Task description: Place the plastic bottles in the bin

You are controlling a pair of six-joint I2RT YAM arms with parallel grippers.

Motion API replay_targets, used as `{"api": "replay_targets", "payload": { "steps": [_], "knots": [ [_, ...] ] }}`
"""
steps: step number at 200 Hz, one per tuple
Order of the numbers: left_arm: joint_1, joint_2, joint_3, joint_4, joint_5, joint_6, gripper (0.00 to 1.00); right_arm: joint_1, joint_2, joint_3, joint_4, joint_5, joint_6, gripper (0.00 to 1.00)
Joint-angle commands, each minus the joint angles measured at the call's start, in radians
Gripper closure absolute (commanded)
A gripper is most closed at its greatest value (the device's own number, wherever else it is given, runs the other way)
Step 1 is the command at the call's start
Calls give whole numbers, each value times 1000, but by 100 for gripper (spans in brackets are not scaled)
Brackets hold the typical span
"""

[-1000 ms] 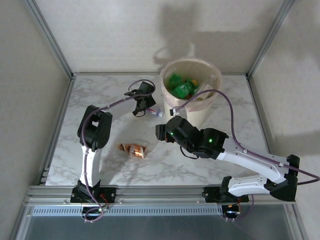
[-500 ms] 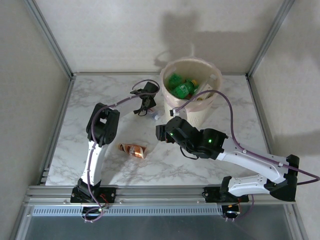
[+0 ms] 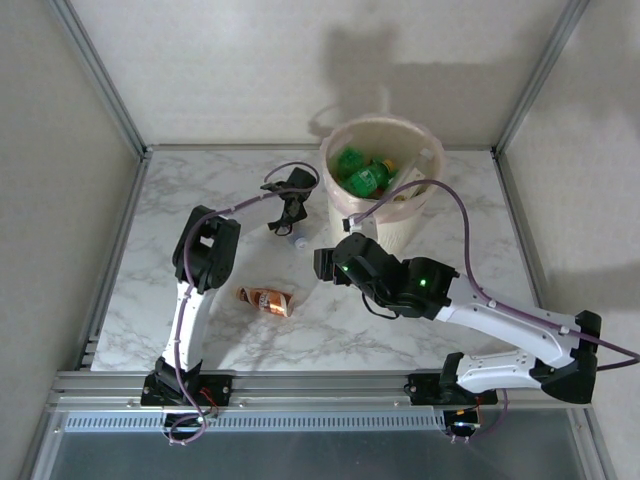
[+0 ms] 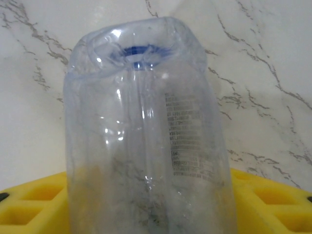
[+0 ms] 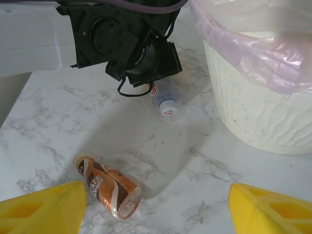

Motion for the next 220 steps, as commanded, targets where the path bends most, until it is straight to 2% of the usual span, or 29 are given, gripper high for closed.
{"api": "replay_targets", "payload": {
  "steps": [1, 53, 100, 128, 154, 187, 220],
  "knots": [
    [4, -62, -33, 11, -8, 4, 43, 13, -31, -5, -20, 42, 21, 23],
    [5, -229, -138, 57, -13, 10, 47, 12, -73, -16, -23, 71, 40, 23],
    [1, -488, -151, 32, -5, 25, 48, 5, -159, -45, -57, 120, 60, 21],
    [-15, -599, 11, -35, 15, 46, 47, -15, -205, -47, -103, 137, 71, 21],
    [-57, -612, 240, -94, 19, 66, 46, -44, -247, -30, -147, 147, 72, 20],
    [-115, -508, 503, -112, 113, 59, 45, -62, -306, -33, -183, 158, 100, 20],
    [-174, -376, 618, -46, 190, 23, 45, -68, -315, -36, -239, 162, 133, 21]
  ]
}}
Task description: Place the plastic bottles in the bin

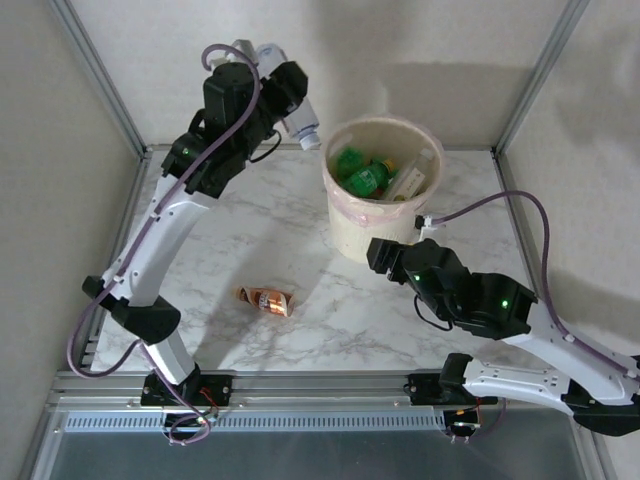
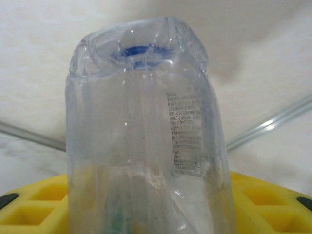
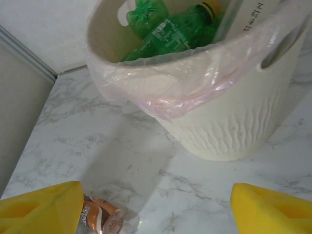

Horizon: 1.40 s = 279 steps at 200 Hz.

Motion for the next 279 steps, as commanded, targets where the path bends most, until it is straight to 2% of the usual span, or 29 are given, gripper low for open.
{"api": "replay_targets", "payload": {
  "steps": [1, 43, 87, 104, 121, 168, 178, 200, 217, 235, 254, 279],
  "knots": [
    [-39, 131, 38, -10, 93, -18, 45, -7, -2, -2, -70, 35, 47, 21],
    [-90, 277, 117, 44, 143, -19, 46, -8, -41, -26, -122, 41, 95, 21],
    [-125, 350, 139, 49, 143, 5, 42, -9, -48, -43, -138, 33, 113, 21],
    [-136, 360, 138, 27, 125, 26, 34, -10, -43, -39, -141, 35, 110, 21],
    [-141, 362, 139, 5, 108, 42, 21, -10, -39, -32, -135, 34, 100, 20],
    [-148, 307, 139, -15, 37, 103, 8, -11, -5, -19, -58, -15, 26, 21],
    [-148, 281, 138, -24, 10, 129, 1, -10, 15, -13, -43, -31, 5, 21],
    [-145, 197, 117, -46, -76, 197, 0, -10, 73, 32, -41, -43, -35, 22],
    [-139, 93, 17, -22, -112, 242, 1, -9, 92, 72, -43, -30, -52, 21],
    [-134, -53, -167, 56, -142, 287, 1, -10, 93, 141, -48, 1, -77, 20],
    [-109, -221, -385, 152, -171, 312, 1, -18, 131, 306, -100, 49, -125, 19],
    [-26, -424, -649, 258, -131, 291, 1, -28, 238, 547, -165, 55, -200, 18]
  ]
}}
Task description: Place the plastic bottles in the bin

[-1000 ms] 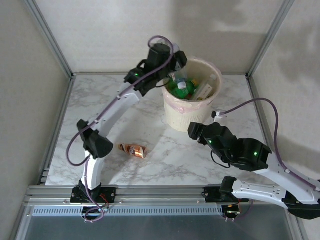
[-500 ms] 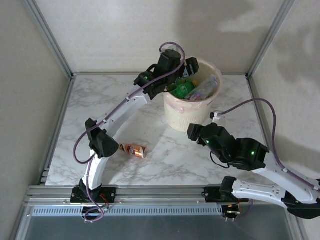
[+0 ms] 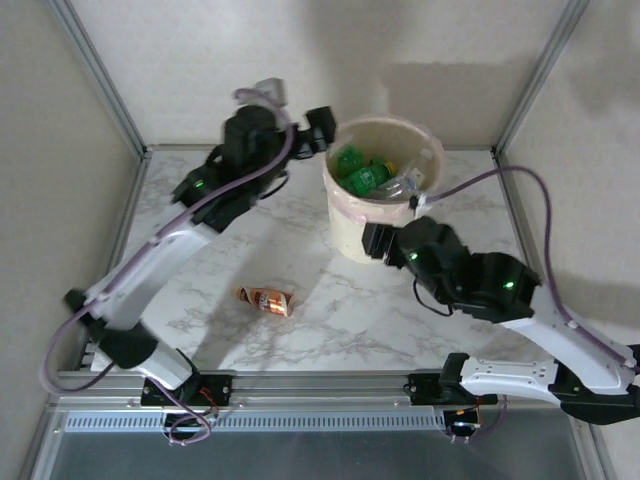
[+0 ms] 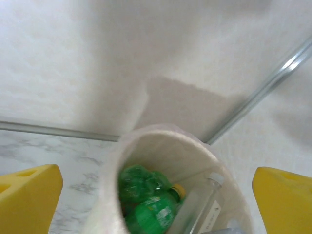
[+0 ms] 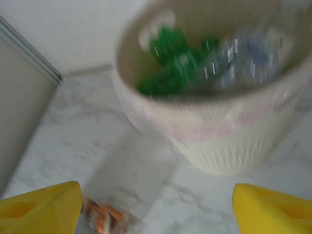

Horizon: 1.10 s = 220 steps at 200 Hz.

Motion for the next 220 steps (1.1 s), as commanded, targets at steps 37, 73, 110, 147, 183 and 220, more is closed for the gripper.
{"api": "replay_targets", "payload": {
  "steps": [37, 73, 110, 147, 183, 220],
  "knots": [
    [224, -280, -436, 68, 91, -65, 2, -27, 198, 332, -52, 23, -179, 17],
    [286, -370, -664, 54, 137, -96, 5, -25, 272, 186, 100, -194, -215, 16],
    [400, -410, -812, 37, 197, -137, 10, 2, 313, 45, 173, -181, -123, 23],
    [460, -421, -863, 60, 291, -143, 14, -98, 230, 68, 134, -74, -92, 40],
    [465, -423, -876, 72, 299, -139, 15, -313, 263, 130, 85, -105, -135, 41],
    [466, -439, -938, 78, 331, -157, 16, -488, 308, 116, 165, -215, -203, 43]
  ]
}}
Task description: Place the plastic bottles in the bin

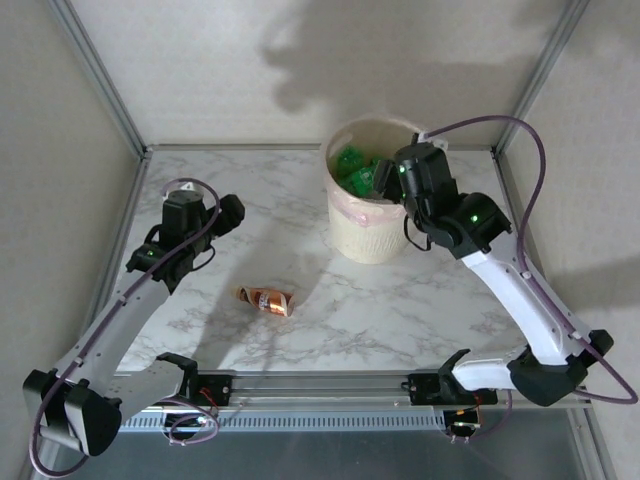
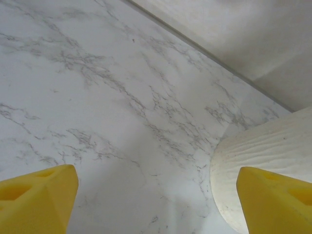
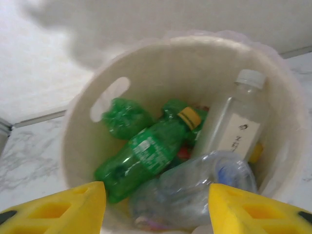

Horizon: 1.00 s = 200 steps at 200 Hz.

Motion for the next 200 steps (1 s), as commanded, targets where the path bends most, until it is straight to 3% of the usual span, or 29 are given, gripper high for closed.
{"api": "replay_targets", "payload": {
  "steps": [1, 47, 103, 161, 181, 200],
  "knots": [
    [8, -27, -47, 8, 37, -17, 16, -75, 42, -6, 48, -73, -59, 43],
    [8, -53, -96, 6, 39, -22, 17, -154, 78, -16, 106, -155, -91, 44],
    [9, -43, -104, 18, 44, -25, 17, -168, 86, -129, 156, -196, -84, 48],
    [9, -38, -111, 23, 55, -27, 18, -169, 91, -113, 122, -149, -88, 50],
    [9, -37, -105, 24, 59, -30, 18, -164, 84, -48, 95, -155, -98, 46],
    [11, -38, -100, 25, 57, -37, 17, -114, 58, -1, 89, -162, -122, 37]
  ]
}}
